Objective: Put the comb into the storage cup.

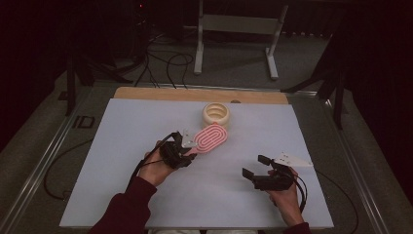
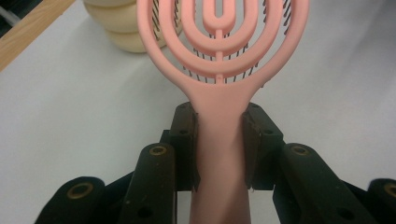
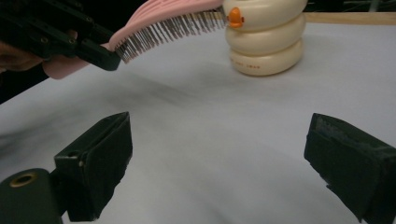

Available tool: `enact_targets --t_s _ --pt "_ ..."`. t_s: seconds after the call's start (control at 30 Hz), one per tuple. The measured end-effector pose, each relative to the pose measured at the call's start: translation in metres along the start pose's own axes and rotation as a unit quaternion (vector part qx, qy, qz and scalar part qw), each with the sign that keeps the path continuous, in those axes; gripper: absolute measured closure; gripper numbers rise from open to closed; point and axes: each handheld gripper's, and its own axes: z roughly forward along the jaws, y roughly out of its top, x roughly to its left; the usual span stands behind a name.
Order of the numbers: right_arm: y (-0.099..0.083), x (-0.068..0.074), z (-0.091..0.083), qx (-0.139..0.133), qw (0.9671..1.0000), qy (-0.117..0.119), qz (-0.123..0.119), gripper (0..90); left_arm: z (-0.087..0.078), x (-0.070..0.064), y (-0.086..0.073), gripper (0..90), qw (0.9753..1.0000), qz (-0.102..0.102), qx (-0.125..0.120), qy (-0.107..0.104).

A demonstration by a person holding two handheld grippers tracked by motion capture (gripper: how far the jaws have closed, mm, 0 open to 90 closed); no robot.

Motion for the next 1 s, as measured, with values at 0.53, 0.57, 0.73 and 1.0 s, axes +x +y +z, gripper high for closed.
enact_targets --t_s 0.53,0.57,0.73,1.0 --pt "0.021 0.016 0.029 0.013 0.9994 0.032 0.009 7.8 0.002 -0.022 0.008 69.6 0.9995 0.015 -0.023 -0.013" --pt "0.022 0.017 0.030 0.013 0.9993 0.034 0.013 7.9 0.003 -0.025 0.008 69.6 0.9993 0.019 -0.027 -0.015" --pt "0.027 0.019 0.039 0.012 0.9977 0.050 0.044 7.9 0.005 -0.034 0.011 69.7 0.9988 0.025 -0.035 -0.022" --pt "0.034 0.018 0.045 0.010 0.9939 0.066 0.088 7.9 0.009 -0.045 0.013 69.7 0.9979 0.031 -0.051 -0.025"
